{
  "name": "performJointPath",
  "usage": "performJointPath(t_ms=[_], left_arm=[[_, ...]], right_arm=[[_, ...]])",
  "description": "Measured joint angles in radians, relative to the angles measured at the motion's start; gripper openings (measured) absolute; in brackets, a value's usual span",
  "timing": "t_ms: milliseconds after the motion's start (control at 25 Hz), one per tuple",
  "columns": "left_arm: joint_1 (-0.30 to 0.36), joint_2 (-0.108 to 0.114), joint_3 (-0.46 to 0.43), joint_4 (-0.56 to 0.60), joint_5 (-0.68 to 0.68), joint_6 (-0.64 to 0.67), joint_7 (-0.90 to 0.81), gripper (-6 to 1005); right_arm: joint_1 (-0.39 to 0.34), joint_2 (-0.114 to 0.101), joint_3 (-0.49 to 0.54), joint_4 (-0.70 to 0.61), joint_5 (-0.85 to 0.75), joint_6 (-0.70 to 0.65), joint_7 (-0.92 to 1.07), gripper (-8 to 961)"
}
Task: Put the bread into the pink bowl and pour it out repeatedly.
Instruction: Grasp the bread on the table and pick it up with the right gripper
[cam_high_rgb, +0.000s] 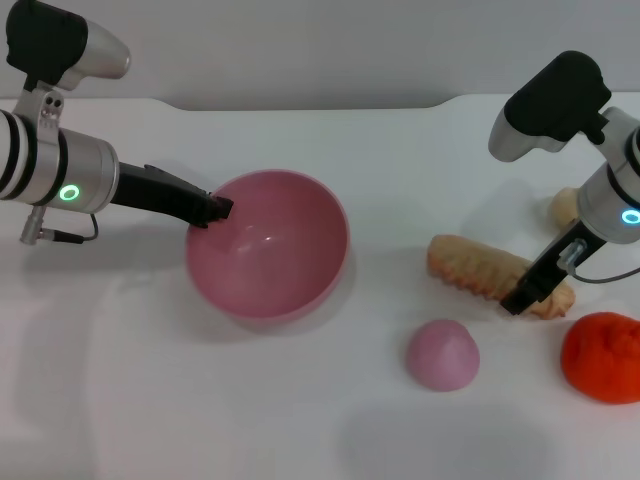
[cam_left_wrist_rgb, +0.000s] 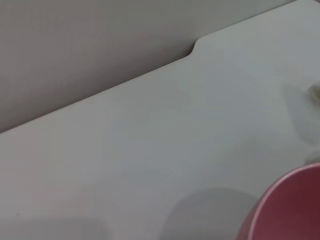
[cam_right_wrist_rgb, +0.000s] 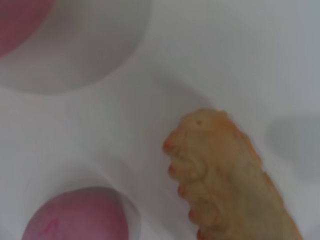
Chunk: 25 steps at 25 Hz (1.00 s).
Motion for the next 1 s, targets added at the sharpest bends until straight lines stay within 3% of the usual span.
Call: performJointPath(t_ms=[240,440,1000], left_arm=[[0.004,-0.001,0.000,0.000,0.000,0.001,0.000,86],[0.007,-0.001,0.000,0.000,0.000,0.002,0.000,88],[0.002,-0.001,0.000,0.001,0.000,0.007,0.002,92]], right_arm=[[-0.005,0.000,-0.003,-0.007,-0.002,0.024,-0.001,551],[-0.029,0.003,-0.004,-0.040,-0.003,0.050,-0.001,341],[-0.037,0.003,-0.020,-0.055,-0.005,0.054,-0.002,215]])
